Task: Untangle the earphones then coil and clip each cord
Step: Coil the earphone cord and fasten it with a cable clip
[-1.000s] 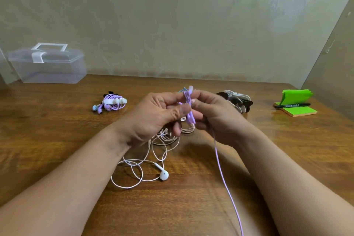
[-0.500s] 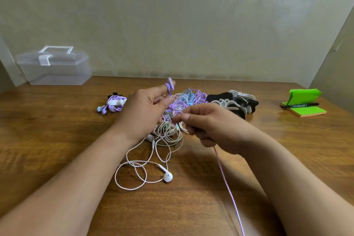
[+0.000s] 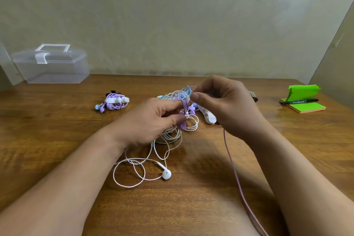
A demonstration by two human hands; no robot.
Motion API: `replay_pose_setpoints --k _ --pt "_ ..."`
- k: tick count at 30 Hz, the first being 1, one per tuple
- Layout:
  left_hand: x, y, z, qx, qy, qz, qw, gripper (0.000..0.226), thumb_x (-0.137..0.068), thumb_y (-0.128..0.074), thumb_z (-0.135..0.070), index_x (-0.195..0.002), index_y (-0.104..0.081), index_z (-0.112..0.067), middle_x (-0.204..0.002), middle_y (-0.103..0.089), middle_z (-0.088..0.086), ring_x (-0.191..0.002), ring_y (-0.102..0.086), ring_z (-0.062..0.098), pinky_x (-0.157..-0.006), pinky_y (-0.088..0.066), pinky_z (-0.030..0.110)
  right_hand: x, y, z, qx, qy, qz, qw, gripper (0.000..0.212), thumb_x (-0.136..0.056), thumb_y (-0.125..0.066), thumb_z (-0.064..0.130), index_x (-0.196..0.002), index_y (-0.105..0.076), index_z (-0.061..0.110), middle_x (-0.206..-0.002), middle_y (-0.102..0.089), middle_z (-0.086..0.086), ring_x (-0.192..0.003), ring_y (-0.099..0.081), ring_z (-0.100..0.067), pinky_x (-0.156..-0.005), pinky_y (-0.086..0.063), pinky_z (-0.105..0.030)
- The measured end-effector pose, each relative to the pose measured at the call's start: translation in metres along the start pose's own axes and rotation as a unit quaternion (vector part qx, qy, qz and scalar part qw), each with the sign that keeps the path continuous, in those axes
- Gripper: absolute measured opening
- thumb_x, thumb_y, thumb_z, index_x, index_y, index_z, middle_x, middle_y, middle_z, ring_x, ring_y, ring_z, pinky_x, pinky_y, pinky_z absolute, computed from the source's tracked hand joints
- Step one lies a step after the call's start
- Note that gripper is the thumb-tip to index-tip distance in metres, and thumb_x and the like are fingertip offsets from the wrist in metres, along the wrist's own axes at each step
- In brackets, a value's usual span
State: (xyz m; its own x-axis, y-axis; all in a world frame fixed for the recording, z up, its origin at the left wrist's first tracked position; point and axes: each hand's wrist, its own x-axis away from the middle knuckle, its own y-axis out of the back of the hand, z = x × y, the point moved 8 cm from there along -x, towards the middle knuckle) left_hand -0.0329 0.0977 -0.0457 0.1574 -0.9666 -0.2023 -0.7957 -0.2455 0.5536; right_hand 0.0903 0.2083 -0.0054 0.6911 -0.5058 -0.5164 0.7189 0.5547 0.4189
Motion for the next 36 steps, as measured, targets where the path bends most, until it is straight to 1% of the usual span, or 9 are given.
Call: replay_pose_setpoints --k 4,7,9,13,19,23,26,29,36 --pt "0.002 -0.005 -0.004 -0.016 -0.006 0.01 1.0 0.02 -0.099 -0.069 -0.025 -0.118 -0.076 -0.023 -0.105 -0.079 0.0 -0.098 -0.069 0.006 -0.093 -0.053 0.034 -0.001 -0.002 0.001 -0.003 0.012 0.009 1.0 0.005 -0.092 -0.08 0.02 -0.09 -0.076 0.019 -0.085 -0.077 0.008 -0.076 -0.07 -0.003 -0.068 -0.051 -0.017" --pt "0.003 -0.009 -0.009 0.016 -0.021 0.034 0.999 0.022 -0.1 -0.068 -0.021 -0.119 -0.075 -0.015 -0.11 -0.076 0.013 -0.104 -0.07 0.014 -0.097 -0.052 0.043 -0.005 -0.002 -0.008 -0.041 -0.021 0.007 0.999 0.01 -0.094 -0.078 0.022 -0.09 -0.075 0.014 -0.074 -0.071 0.0 -0.056 -0.054 -0.004 -0.054 -0.042 -0.017" --pt "0.003 -0.008 -0.009 0.061 -0.026 0.041 0.997 0.032 -0.1 -0.064 -0.007 -0.131 -0.07 -0.014 -0.115 -0.077 0.008 -0.115 -0.071 0.019 -0.098 -0.056 0.032 -0.007 -0.003 -0.02 -0.096 -0.066 0.019 0.993 0.015 -0.097 -0.073 0.022 -0.089 -0.073 0.009 -0.066 -0.063 -0.001 -0.048 -0.044 -0.004 -0.048 -0.035 -0.017" --pt "0.003 -0.001 -0.011 0.136 -0.025 0.016 0.99 0.047 -0.099 -0.061 -0.002 -0.143 -0.059 -0.019 -0.11 -0.078 0.009 -0.096 -0.07 0.004 -0.079 -0.05 0.014 -0.005 -0.023 -0.045 -0.2 -0.142 0.078 0.966 0.024 -0.102 -0.064 0.02 -0.08 -0.074 0.017 -0.062 -0.043 -0.001 -0.048 -0.028 -0.008 -0.043 -0.025 -0.02" --pt "-0.005 0.02 0.003 0.178 -0.02 -0.111 0.978 0.049 -0.099 -0.059 0.001 -0.14 -0.058 -0.026 -0.105 -0.079 0.005 -0.06 -0.053 0.003 -0.061 -0.05 0.014 0.01 -0.059 -0.038 -0.121 -0.154 0.15 0.969 0.016 -0.108 -0.057 0.023 -0.098 -0.068 0.017 -0.064 -0.054 0.009 -0.047 -0.037 0.0 -0.043 -0.032 -0.015" --pt "-0.005 0.031 0.01 0.109 -0.018 -0.172 0.979 0.051 -0.101 -0.059 0.0 -0.143 -0.054 -0.029 -0.111 -0.079 -0.001 -0.066 -0.06 -0.001 -0.065 -0.051 0.016 0.014 -0.066 -0.03 -0.032 -0.153 0.197 0.968 0.024 -0.109 -0.055 0.029 -0.108 -0.074 0.013 -0.069 -0.057 0.005 -0.047 -0.04 -0.004 -0.044 -0.033 -0.017" --pt "-0.003 0.025 0.01 -0.011 -0.02 -0.137 0.99 0.043 -0.104 -0.06 -0.011 -0.14 -0.061 -0.035 -0.112 -0.078 -0.007 -0.095 -0.07 0.005 -0.081 -0.057 0.029 0.013 -0.052 -0.02 0.064 -0.112 0.199 0.971 0.028 -0.107 -0.057 0.037 -0.103 -0.075 0.016 -0.07 -0.062 0.0 -0.052 -0.046 -0.007 -0.05 -0.036 -0.02" --pt "-0.003 0.015 0.007 -0.16 -0.018 -0.072 0.984 0.018 -0.103 -0.061 -0.024 -0.117 -0.071 -0.029 -0.096 -0.075 -0.003 -0.092 -0.069 0.023 -0.085 -0.056 0.049 0.009 -0.028 -0.009 0.145 -0.056 0.159 0.975 0.026 -0.101 -0.066 0.04 -0.088 -0.073 0.019 -0.071 -0.065 -0.002 -0.058 -0.049 -0.009 -0.058 -0.039 -0.029" --pt "0.004 -0.003 -0.009 -0.109 -0.001 0.027 0.994 0.02 -0.104 -0.06 -0.02 -0.111 -0.073 -0.032 -0.1 -0.076 -0.012 -0.094 -0.068 0.004 -0.086 -0.052 0.028 0.001 -0.006 0.006 -0.007 -0.006 0.092 0.996 0.013 -0.098 -0.073 0.023 -0.087 -0.073 0.015 -0.07 -0.067 -0.006 -0.057 -0.048 -0.013 -0.052 -0.038 -0.026"
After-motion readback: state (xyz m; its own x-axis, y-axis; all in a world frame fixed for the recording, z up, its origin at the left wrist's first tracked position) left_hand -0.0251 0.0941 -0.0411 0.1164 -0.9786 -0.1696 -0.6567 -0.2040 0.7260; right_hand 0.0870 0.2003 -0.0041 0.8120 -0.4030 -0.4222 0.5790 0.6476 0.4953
